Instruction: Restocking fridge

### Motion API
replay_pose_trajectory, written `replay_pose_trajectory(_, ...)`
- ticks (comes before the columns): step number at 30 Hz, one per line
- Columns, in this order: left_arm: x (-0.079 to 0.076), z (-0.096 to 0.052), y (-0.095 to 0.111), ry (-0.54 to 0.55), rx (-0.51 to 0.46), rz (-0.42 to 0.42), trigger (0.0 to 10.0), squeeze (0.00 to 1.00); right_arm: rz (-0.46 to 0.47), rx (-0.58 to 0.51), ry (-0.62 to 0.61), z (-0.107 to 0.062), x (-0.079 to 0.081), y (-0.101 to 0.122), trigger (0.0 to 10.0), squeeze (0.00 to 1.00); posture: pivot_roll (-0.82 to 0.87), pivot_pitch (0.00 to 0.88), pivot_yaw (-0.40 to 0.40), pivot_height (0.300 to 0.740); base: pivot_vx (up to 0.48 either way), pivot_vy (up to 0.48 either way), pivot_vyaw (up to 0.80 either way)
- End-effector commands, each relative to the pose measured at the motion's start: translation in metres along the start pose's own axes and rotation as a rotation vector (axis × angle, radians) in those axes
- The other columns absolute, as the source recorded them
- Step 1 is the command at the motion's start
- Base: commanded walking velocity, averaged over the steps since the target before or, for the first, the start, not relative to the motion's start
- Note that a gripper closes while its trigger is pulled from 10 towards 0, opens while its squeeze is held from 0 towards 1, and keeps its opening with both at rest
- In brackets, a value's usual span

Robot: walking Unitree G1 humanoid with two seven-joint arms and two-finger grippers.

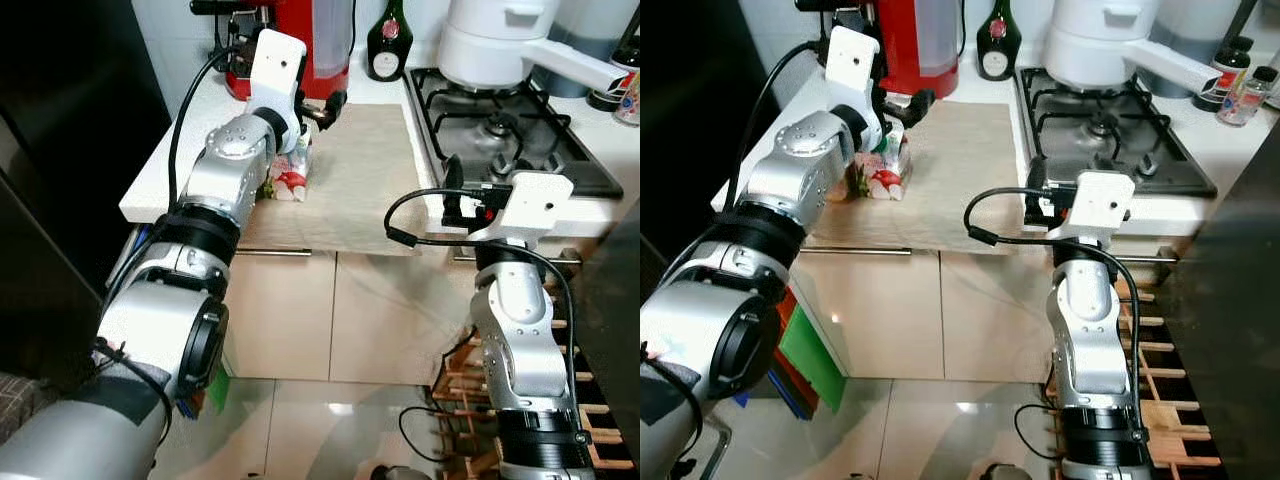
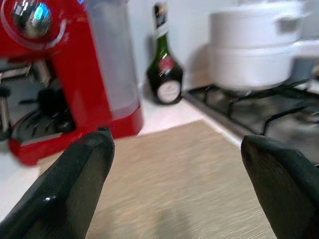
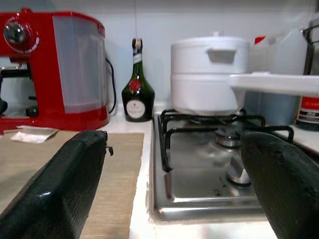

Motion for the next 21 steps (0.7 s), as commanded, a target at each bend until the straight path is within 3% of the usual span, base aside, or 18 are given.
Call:
replay_pose_trajectory(1,0.01,0.0,0.002,0.041,0.007,0.0,10.0,0.0,-0.003,-0.006,0.015,-0.001,0.004,0.004,10.0,0.0,-0.09,0.0,0.075,0.74,0.0,0.0,0.0)
replay_pose_trajectory(13,0.011,0.002,-0.002,0.056,0.03,-0.12,10.0,0.0,-0.013,0.019,0.028,-0.003,0.004,0.001,10.0,0.0,-0.09,0.0,0.061,0.74,0.0,0.0,0.0)
replay_pose_trajectory(21,0.0,0.003,-0.008,0.036,0.047,-0.203,10.0,0.0,-0.02,0.04,0.048,-0.002,0.005,-0.001,10.0,0.0,-0.09,0.0,0.047,0.74,0.0,0.0,0.0)
Point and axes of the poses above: a point about 5 cm out from each wrist's last joint towards the gripper, its own z axis pointing out of the wrist towards the gripper, its own y axis along the axis of the wrist's last joint, x = y × z, the point moved 5 cm from there along z, pointing out of the wrist towards the gripper, and after that the axes turned 14 degrees about z, right-handed, at the moved point
